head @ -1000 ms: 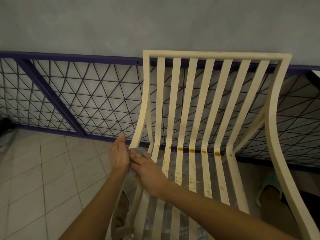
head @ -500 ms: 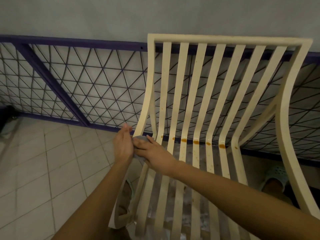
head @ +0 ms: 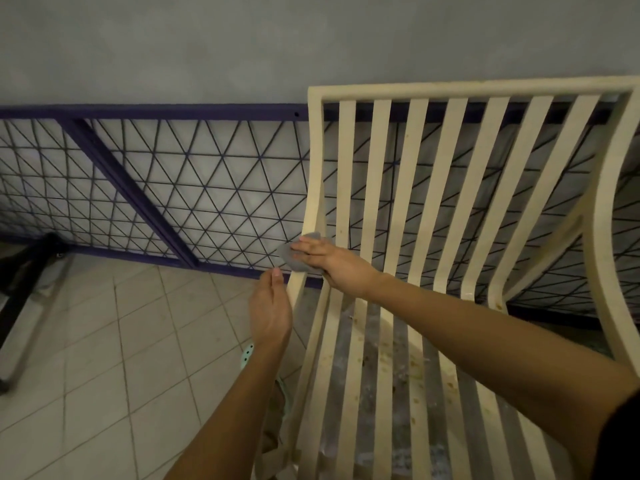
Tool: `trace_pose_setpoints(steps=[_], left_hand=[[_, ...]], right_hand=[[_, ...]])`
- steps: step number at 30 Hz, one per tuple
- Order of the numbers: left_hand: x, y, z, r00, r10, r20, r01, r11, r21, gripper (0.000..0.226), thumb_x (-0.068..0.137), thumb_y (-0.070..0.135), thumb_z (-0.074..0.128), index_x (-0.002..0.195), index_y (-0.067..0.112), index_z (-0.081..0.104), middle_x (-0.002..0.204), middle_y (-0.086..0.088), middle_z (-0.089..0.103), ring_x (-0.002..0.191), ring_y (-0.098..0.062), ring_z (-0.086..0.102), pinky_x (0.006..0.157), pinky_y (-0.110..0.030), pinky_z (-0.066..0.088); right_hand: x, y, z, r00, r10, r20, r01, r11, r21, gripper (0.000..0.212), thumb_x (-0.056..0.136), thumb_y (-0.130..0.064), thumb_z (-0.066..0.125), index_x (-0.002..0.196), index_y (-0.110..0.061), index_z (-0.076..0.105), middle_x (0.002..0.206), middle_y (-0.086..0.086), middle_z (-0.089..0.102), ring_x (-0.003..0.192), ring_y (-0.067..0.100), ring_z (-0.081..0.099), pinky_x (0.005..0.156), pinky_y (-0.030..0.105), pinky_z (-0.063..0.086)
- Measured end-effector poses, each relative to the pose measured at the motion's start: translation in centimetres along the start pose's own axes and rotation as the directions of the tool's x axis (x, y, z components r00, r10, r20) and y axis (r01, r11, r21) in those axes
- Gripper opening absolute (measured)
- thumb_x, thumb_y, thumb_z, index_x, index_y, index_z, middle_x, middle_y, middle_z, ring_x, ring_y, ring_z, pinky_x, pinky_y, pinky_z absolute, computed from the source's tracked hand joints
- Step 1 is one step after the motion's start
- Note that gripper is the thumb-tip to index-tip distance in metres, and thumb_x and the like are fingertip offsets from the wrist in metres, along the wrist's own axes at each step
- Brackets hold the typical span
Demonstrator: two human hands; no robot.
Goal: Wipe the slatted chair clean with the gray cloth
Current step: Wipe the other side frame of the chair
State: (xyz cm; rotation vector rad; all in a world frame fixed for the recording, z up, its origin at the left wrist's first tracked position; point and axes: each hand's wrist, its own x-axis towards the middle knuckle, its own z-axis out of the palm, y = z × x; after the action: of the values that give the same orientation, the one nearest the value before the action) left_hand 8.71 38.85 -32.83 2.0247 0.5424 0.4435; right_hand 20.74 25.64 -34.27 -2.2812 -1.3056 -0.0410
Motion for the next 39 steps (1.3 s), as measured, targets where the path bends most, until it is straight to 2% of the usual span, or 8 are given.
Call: trace_pose_setpoints(steps=[5, 8, 13, 19, 27, 31, 35, 39], left_hand=[[-0.5, 0.4, 0.1, 0.995, 0.037, 0.092, -0.05, 0.988, 0.147, 0.034, 0.104, 0.034, 0.033, 0.117, 0.013, 0.056, 0.108, 0.001, 0.062, 0.092, -0.013, 0.053, 0.076, -0.028, 0.037], [-0.3, 0.5, 0.4, 0.978, 0.008, 0.207, -0.079, 0.939, 0.336, 0.027, 0.104, 0.03, 0.032, 0.105, 0.011, 0.053, 0.102, -0.011, 0.064, 0.081, -0.019, 0.052, 0.069, -0.03, 0.034], [3.1, 2.3, 0.9, 0.951, -0.069, 0.301, -0.064, 0.91, 0.41, 0.037, 0.105, 0.031, 0.028, 0.109, 0.006, 0.054, 0.113, -0.02, 0.063, 0.105, -0.035, 0.057, 0.074, -0.031, 0.033], [3.0, -0.3, 2.3, 0.962, -0.017, 0.274, -0.074, 0.945, 0.319, 0.062, 0.091, 0.069, 0.015, 0.104, 0.023, 0.054, 0.083, -0.003, 0.066, 0.075, -0.022, 0.065, 0.07, -0.044, 0.056], [5.8, 1.5, 3.6, 0.932, -0.083, 0.352, -0.098, 0.879, 0.467, 0.034, 0.087, 0.025, 0.06, 0.117, 0.01, 0.053, 0.106, -0.013, 0.064, 0.096, -0.031, 0.061, 0.069, -0.03, 0.041], [7.3, 1.9, 5.6, 0.955, -0.099, 0.28, -0.014, 0.926, 0.376, 0.026, 0.089, 0.026, 0.059, 0.107, 0.007, 0.06, 0.103, -0.017, 0.067, 0.093, -0.034, 0.063, 0.069, -0.031, 0.043], [7.0, 1.2, 5.9, 0.973, -0.064, 0.223, -0.018, 0.936, 0.351, 0.026, 0.091, 0.027, 0.057, 0.108, 0.008, 0.06, 0.095, -0.015, 0.069, 0.084, -0.032, 0.066, 0.066, -0.033, 0.048], [7.0, 0.7, 6.1, 0.981, -0.023, 0.194, -0.045, 0.939, 0.342, 0.034, 0.094, 0.045, 0.051, 0.103, 0.013, 0.058, 0.086, -0.011, 0.069, 0.073, -0.029, 0.069, 0.069, -0.042, 0.057]], right_hand=[[-2.5, -2.4, 2.3, 0.995, 0.045, -0.093, -0.04, 0.997, 0.059, 0.06, 0.09, 0.009, 0.051, 0.145, -0.011, 0.041, 0.159, 0.003, 0.024, 0.149, 0.017, 0.011, 0.12, 0.034, 0.02], [-2.4, -1.9, 1.0, 0.999, -0.051, -0.001, 0.051, 0.998, -0.029, 0.055, 0.091, 0.007, 0.051, 0.143, -0.011, 0.046, 0.158, 0.004, 0.025, 0.149, 0.021, 0.014, 0.12, 0.037, 0.015], [1.4, -0.1, -2.5, 0.983, -0.029, 0.184, 0.068, 0.976, -0.209, 0.054, 0.089, 0.005, 0.052, 0.139, -0.016, 0.05, 0.157, 0.0, 0.03, 0.148, 0.018, 0.016, 0.118, 0.036, 0.005], [2.8, 3.2, -4.3, 0.972, -0.076, 0.223, 0.131, 0.961, -0.244, 0.072, 0.082, 0.018, 0.047, 0.145, -0.016, 0.041, 0.158, 0.0, 0.026, 0.149, 0.019, 0.012, 0.122, 0.043, 0.008], [2.4, 2.5, -2.3, 0.999, 0.016, 0.029, -0.011, 0.986, -0.169, 0.057, 0.091, 0.011, 0.046, 0.146, -0.004, 0.037, 0.158, 0.011, 0.023, 0.149, 0.025, 0.011, 0.122, 0.038, 0.009], [3.1, 1.6, -2.5, 0.97, 0.108, 0.218, -0.047, 0.962, -0.267, 0.053, 0.102, -0.005, 0.038, 0.147, 0.007, 0.014, 0.159, 0.02, 0.003, 0.15, 0.025, 0.002, 0.116, 0.025, -0.008], [2.6, 3.8, -2.9, 0.981, -0.093, 0.171, 0.132, 0.963, -0.236, 0.054, 0.09, 0.002, 0.055, 0.142, -0.007, 0.045, 0.156, 0.011, 0.029, 0.148, 0.028, 0.017, 0.121, 0.045, 0.012], [4.1, 4.7, -6.6, 0.926, -0.185, 0.329, 0.314, 0.862, -0.398, 0.064, 0.088, 0.006, 0.05, 0.146, -0.017, 0.038, 0.159, 0.002, 0.025, 0.149, 0.018, 0.013, 0.12, 0.044, 0.006]])
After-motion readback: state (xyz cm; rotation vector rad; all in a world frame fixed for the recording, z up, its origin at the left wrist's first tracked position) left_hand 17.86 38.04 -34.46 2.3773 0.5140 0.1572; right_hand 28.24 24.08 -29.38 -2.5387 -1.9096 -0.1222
